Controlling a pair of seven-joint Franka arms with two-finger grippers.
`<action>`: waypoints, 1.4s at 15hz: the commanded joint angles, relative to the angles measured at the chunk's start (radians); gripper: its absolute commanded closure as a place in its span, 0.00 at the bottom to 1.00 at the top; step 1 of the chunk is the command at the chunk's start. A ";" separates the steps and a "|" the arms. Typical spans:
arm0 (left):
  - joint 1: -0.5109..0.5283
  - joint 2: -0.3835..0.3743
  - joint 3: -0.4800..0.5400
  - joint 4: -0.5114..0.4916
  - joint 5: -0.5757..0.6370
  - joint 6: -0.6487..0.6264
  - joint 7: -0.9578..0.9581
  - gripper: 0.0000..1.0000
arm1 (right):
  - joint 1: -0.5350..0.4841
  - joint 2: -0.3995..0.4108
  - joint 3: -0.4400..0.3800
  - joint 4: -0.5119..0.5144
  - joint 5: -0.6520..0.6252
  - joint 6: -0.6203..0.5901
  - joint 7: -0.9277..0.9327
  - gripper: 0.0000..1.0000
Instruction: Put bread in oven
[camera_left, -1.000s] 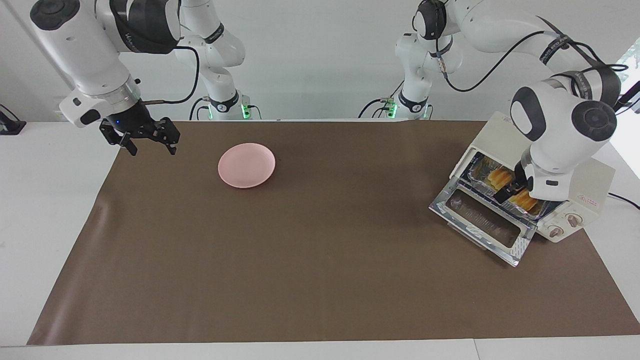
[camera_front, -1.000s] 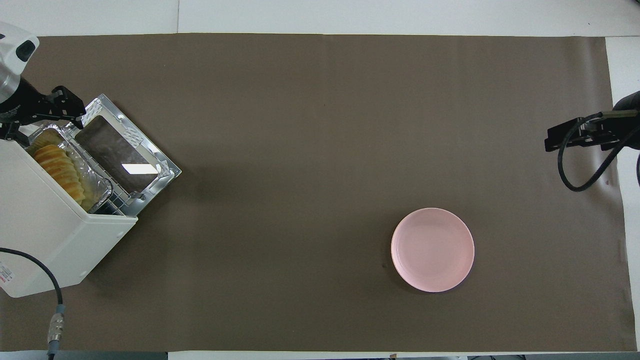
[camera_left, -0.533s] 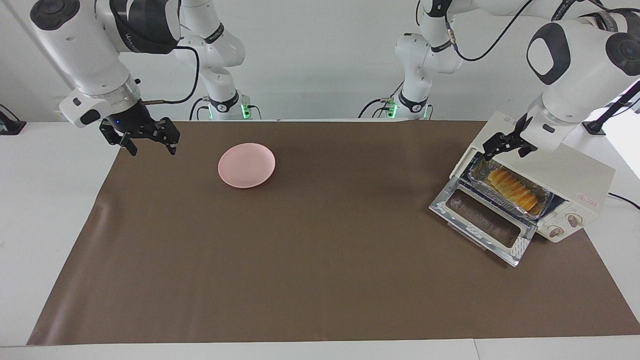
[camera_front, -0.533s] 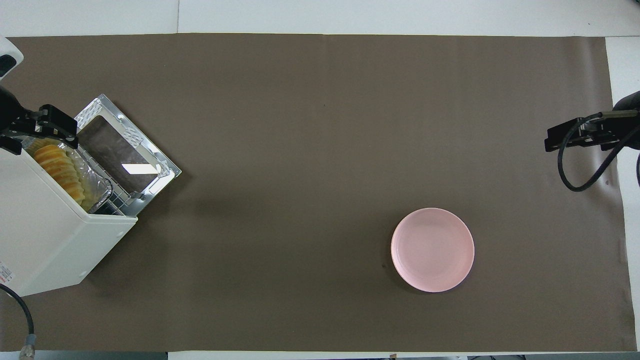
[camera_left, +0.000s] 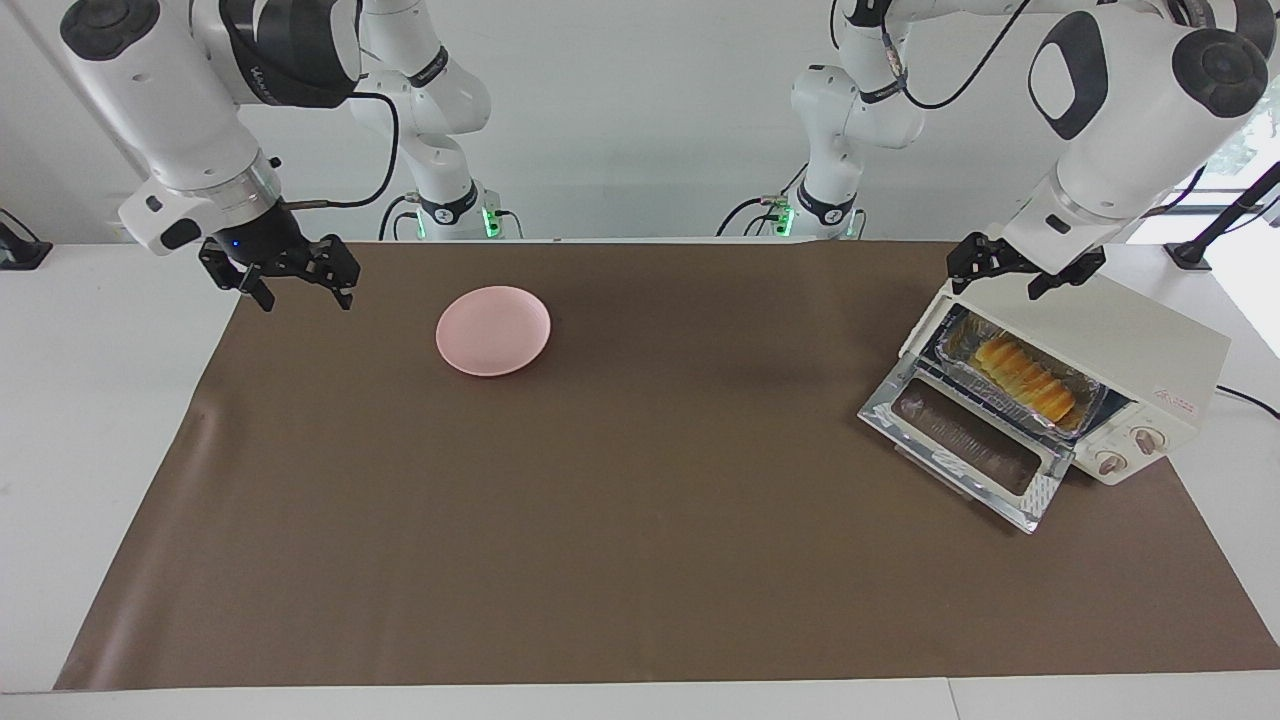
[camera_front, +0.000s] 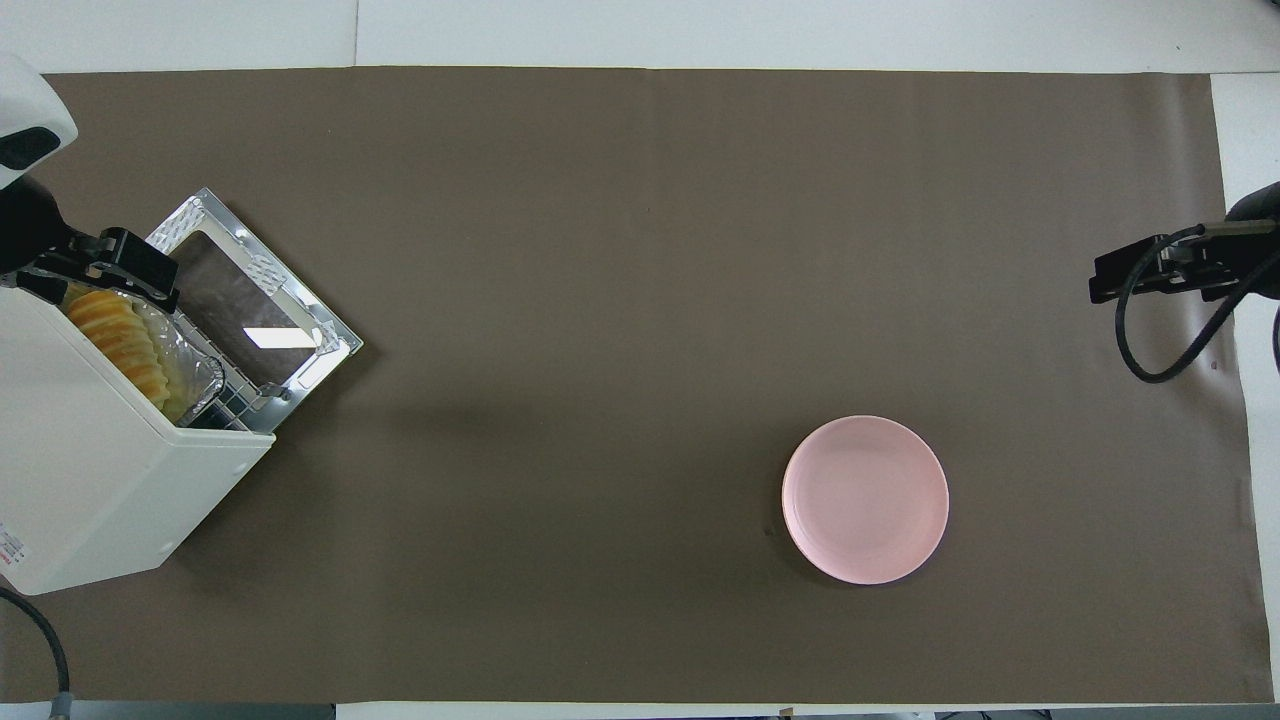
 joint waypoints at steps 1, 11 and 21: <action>0.018 -0.183 -0.034 -0.132 0.032 -0.011 0.009 0.00 | -0.007 -0.006 0.002 0.003 0.016 -0.015 0.013 0.00; 0.416 -0.169 -0.499 -0.182 0.032 0.156 -0.065 0.00 | -0.007 -0.006 0.002 0.003 0.016 -0.015 0.013 0.00; 0.577 -0.237 -0.662 -0.262 0.055 0.147 -0.108 0.00 | -0.007 -0.006 0.002 0.003 0.016 -0.015 0.013 0.00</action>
